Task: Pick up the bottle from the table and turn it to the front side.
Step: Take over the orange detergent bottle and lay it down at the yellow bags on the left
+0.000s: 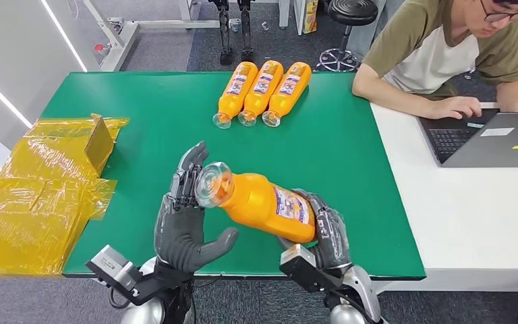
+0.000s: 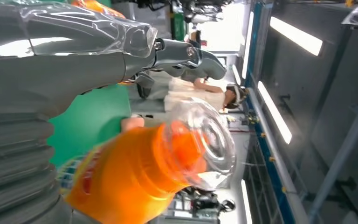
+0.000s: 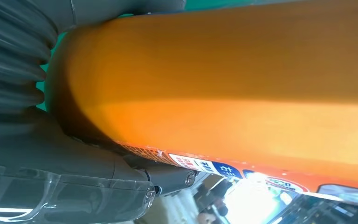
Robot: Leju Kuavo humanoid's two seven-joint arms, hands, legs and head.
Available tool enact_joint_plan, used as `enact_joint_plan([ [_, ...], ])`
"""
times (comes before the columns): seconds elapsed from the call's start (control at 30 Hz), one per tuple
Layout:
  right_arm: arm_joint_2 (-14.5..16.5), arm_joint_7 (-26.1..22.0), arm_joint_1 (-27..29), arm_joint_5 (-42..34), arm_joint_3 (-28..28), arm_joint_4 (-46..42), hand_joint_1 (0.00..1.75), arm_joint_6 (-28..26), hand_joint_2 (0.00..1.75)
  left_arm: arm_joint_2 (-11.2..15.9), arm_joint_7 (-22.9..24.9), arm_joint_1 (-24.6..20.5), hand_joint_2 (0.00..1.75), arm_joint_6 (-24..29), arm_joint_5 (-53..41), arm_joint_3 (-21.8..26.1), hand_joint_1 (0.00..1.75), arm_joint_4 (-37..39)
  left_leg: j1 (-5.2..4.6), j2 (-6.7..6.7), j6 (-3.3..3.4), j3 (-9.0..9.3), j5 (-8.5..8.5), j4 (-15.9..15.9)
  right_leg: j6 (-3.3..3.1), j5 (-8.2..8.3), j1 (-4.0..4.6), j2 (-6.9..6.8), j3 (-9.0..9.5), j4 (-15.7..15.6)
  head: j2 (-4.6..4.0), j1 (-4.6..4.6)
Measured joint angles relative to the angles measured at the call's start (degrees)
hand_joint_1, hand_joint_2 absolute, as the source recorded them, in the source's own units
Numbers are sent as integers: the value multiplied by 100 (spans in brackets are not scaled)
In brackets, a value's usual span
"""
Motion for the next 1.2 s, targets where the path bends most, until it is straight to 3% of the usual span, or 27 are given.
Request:
enact_joint_plan([
  [0.2,-10,-72,92,178,167,-189,173,332,175,-15,-77,-136,175,-102,148,1,0,147,0,1,0,0,1,0,0,1,0,0,1,0,0,-1],
  [0.4,-77,-17,56,226,228,-214,160,633,175,-15,-147,-183,175,-109,210,3,0,215,0,3,0,-1,1,1,0,1,-1,0,2,0,0,-1],
  [0.47,-106,-9,15,198,241,-210,157,702,175,-14,-154,-184,175,-109,216,5,42,229,0,3,0,-1,1,1,0,1,-1,0,2,0,0,-1],
  [0.53,-124,-5,-24,161,249,-200,151,743,175,-13,-173,-184,175,-108,229,7,129,236,-1,3,0,-1,1,1,0,1,-1,0,2,0,0,-1],
  [0.6,-129,1,-51,143,254,-193,148,758,175,-13,-210,-183,175,-104,267,8,175,237,-1,2,0,-1,1,1,0,1,-1,0,2,0,0,-1],
  [0.73,-131,46,-113,135,261,-188,137,804,175,-15,-249,-182,175,-67,346,11,175,237,0,3,0,-1,1,1,0,1,0,0,1,0,0,-1],
  [0.8,-131,72,-153,120,266,-175,115,819,175,-21,-251,-180,175,-29,378,11,175,237,0,3,0,-1,1,1,0,1,0,0,1,1,0,-1],
  [0.87,-127,82,-181,100,273,-151,48,814,175,-33,-251,-175,175,4,405,11,175,237,0,3,0,-1,1,1,0,1,0,0,2,1,0,-1],
  [0.93,-116,78,-191,98,286,-122,0,797,175,-50,-252,-170,175,36,409,11,175,237,0,2,0,-1,1,1,0,1,0,-1,2,1,0,-1],
  [1.2,63,-187,-112,-170,309,-42,0,319,175,-62,-273,-150,175,167,390,120,175,235,0,2,0,-1,1,0,0,1,0,0,1,1,0,-1],
])
